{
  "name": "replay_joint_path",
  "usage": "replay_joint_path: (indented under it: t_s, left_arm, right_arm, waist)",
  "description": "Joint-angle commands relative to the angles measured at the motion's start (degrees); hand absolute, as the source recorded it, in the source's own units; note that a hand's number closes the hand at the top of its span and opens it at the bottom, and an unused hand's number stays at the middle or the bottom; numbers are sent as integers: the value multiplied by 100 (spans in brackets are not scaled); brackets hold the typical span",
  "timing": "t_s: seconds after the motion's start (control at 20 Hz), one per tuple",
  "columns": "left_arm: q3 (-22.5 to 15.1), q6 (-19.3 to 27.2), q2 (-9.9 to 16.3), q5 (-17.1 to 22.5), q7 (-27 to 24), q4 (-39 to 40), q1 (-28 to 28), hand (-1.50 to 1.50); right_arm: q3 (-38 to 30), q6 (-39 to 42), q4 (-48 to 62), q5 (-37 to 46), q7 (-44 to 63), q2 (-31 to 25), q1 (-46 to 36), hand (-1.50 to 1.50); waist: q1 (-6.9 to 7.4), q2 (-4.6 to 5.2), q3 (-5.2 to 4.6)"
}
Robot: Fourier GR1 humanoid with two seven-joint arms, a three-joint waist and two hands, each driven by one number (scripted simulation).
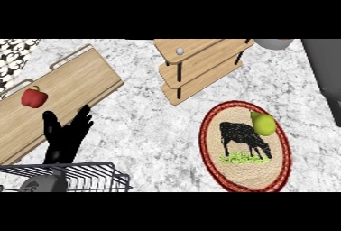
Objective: Pick the squash from the placemat and place it in the tiered shelf
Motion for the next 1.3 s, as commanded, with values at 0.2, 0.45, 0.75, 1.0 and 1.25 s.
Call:
replay_joint_path:
  t_s: [0.2, 0.45, 0.75, 1.0, 1.25]
  left_arm:
    - [153, -166, 3, 61, -145, 261, -61, 0]
    - [150, -56, 69, 33, 339, -82, -209, 0]
    - [-37, 109, -196, -141, 208, -83, -90, 0]
    - [104, -43, -138, -65, -64, 31, -51, 0]
    - [126, -189, -47, -26, 25, 66, -10, 0]
  right_arm:
    - [-109, -242, 789, 146, -457, 254, -453, 150]
    - [144, -306, 872, 505, -909, 75, -323, 150]
    - [-880, -589, 1398, -319, -9, 261, -675, -150]
    - [-1473, -232, 1542, -920, 19, 30, -795, -150]
    - [-2063, -179, 1697, -1510, 281, -59, -895, -150]
  waist:
    - [-8, 2, -3]
    - [-46, -3, 1]
    - [6, 7, 1]
    - [-2, 7, 0]
    - [1, 9, 0]
